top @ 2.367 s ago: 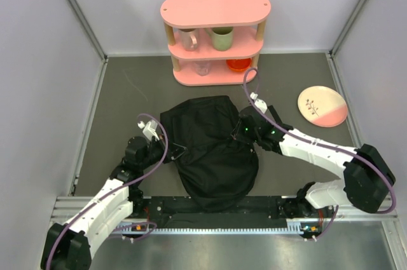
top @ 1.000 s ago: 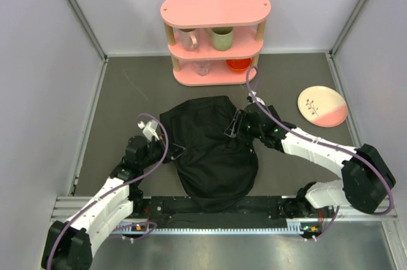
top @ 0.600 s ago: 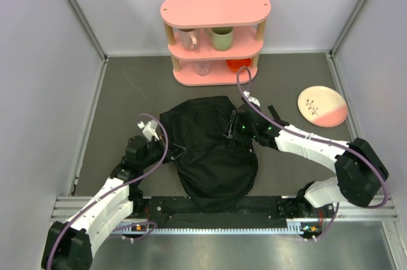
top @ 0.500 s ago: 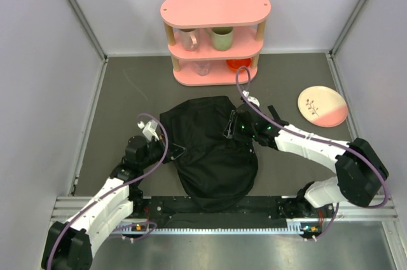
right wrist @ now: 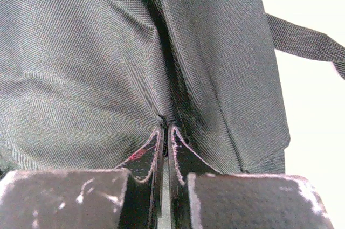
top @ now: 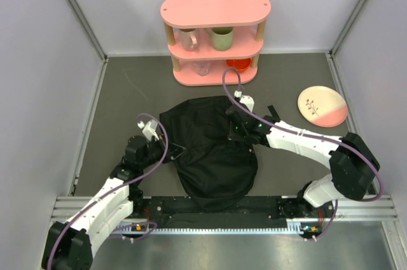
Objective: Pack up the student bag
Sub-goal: Zip the student bag at the center of the board, then reset both arms
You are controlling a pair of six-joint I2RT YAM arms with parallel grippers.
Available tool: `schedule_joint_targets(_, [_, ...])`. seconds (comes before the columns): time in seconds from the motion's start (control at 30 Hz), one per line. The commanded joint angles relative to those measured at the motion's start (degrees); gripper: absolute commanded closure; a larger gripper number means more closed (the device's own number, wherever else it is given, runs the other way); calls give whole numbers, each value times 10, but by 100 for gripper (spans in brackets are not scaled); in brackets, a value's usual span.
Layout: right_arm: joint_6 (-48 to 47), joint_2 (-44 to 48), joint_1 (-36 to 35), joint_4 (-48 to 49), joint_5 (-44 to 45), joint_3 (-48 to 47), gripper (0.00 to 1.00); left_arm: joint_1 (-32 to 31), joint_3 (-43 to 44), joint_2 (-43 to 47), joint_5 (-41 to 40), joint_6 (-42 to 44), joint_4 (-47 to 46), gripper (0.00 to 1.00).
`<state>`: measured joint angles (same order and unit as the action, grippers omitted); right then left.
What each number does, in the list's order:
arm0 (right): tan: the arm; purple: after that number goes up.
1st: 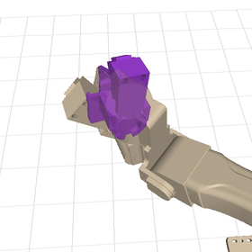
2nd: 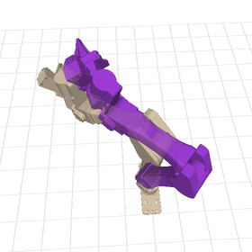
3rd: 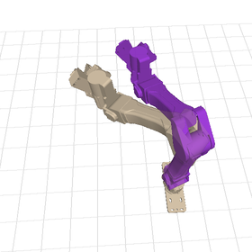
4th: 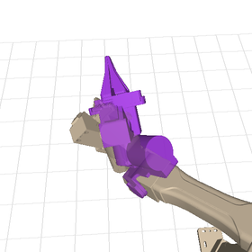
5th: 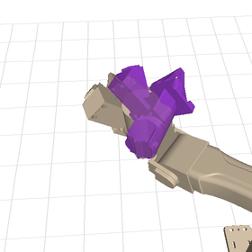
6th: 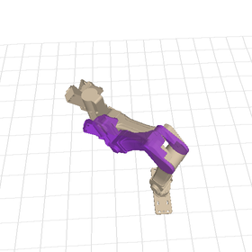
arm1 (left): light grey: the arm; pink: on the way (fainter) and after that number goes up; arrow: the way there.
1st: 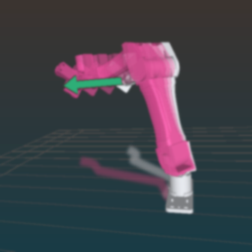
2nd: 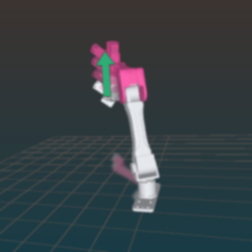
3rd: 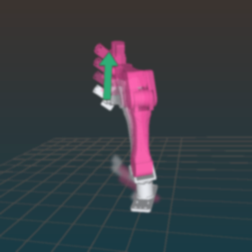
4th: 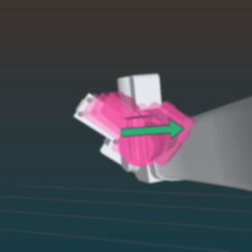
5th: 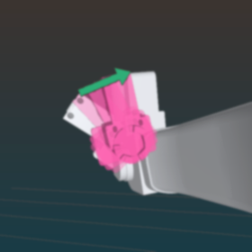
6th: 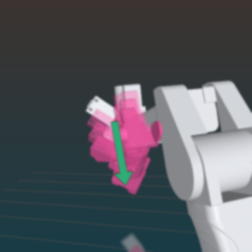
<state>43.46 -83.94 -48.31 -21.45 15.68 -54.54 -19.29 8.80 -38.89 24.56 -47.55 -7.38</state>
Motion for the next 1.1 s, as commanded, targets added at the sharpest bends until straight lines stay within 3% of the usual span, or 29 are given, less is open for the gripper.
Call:
schedule_joint_targets(0.0, [-15,27,17,-27,70,-18,100,3,38,6,-14,34,-31,100])
schedule_joint_targets(0.17, [-17,52,71,-29,66,12,100,9,60,-28,-21,54,-37,100])
schedule_joint_targets(0.4, [-11,89,92,-22,88,36,99,43,169,-202,36,111,-78,100])
schedule_joint_targets(0.43, [-10,92,92,-22,92,37,78,52,191,-225,58,119,-59,96])
schedule_joint_targets(0.47, [-8,102,94,-22,95,40,68,55,251,-268,69,156,22,85])
schedule_joint_targets(0.5, [-7,107,96,-21,98,43,55,57,281,-285,75,174,66,56])
schedule_joint_targets(0.6, [-8,131,116,-21,97,54,25,57,314,-297,31,188,141,17])
schedule_joint_targets(0.63, [-8,134,127,-19,88,61,24,57,306,-287,23,189,141,1])
schedule_joint_targets(0.83, [-40,162,219,-18,33,98,22,57,232,-151,-55,171,169,1])
schedule_joint_targets(1.07, [-117,167,283,30,-8,121,19,57,220,-26,-165,189,220,1])
